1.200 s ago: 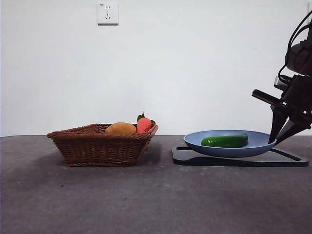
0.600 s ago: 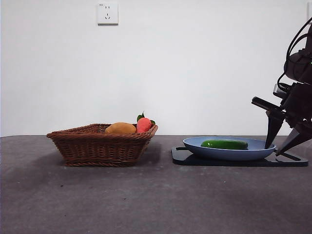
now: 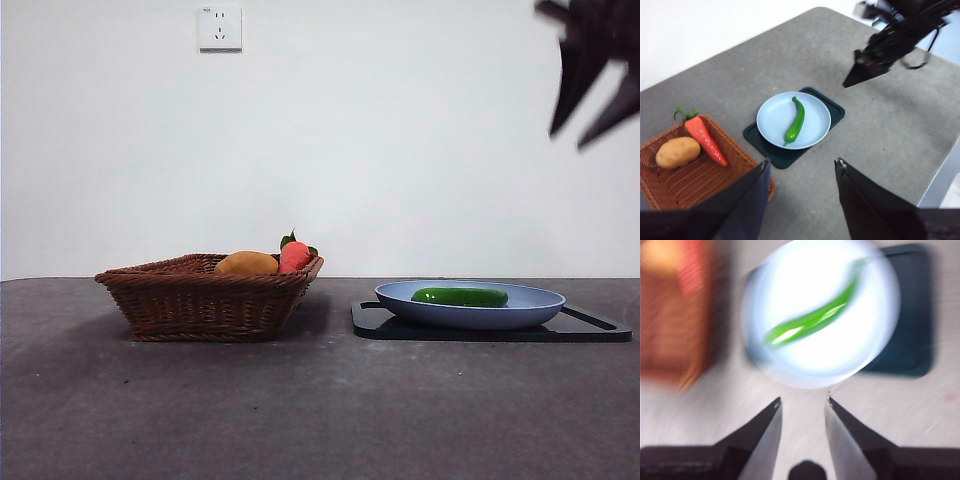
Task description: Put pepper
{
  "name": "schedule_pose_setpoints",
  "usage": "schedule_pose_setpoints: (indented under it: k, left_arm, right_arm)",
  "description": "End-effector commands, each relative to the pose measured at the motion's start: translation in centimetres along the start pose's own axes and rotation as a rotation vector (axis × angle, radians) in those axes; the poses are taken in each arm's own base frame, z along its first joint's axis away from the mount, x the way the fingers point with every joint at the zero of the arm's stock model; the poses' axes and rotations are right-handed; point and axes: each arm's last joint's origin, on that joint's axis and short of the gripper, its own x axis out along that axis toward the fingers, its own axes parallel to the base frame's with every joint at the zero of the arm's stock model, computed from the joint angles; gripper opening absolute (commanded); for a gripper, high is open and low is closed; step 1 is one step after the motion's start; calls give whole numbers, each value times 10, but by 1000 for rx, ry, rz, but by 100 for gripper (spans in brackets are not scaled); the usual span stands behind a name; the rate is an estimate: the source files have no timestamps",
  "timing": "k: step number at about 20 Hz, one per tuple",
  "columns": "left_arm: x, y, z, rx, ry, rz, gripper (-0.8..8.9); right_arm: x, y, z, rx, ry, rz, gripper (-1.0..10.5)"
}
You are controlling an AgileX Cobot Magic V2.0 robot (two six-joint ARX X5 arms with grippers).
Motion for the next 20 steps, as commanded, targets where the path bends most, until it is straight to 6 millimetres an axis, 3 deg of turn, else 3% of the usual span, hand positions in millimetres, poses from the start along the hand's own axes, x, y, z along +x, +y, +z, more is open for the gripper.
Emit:
schedule_pose_setpoints:
  k: [1, 5, 7, 10, 13, 20]
  left_arm:
    - [0, -1, 4, 15, -4, -4, 232]
    - [1, -1, 2, 13, 23, -5, 232]
    - [1, -1, -1, 11, 53, -5, 230]
    - [1, -1, -6, 7, 109, -6, 175]
    - [0, -1, -10, 13, 151, -9, 19]
    - [0, -1, -12, 14, 168, -13, 6]
  right_arm:
    - [-30, 28, -15, -124, -12, 34, 154]
    - [-73, 66, -56, -240, 0, 86, 153]
    - [-89, 74, -76, -278, 23, 74, 147]
    - [-107, 79, -100, -339, 76, 78, 37]
    - [-118, 78, -109, -383, 60, 86, 3]
    - [-120, 78, -111, -350, 52, 87, 4]
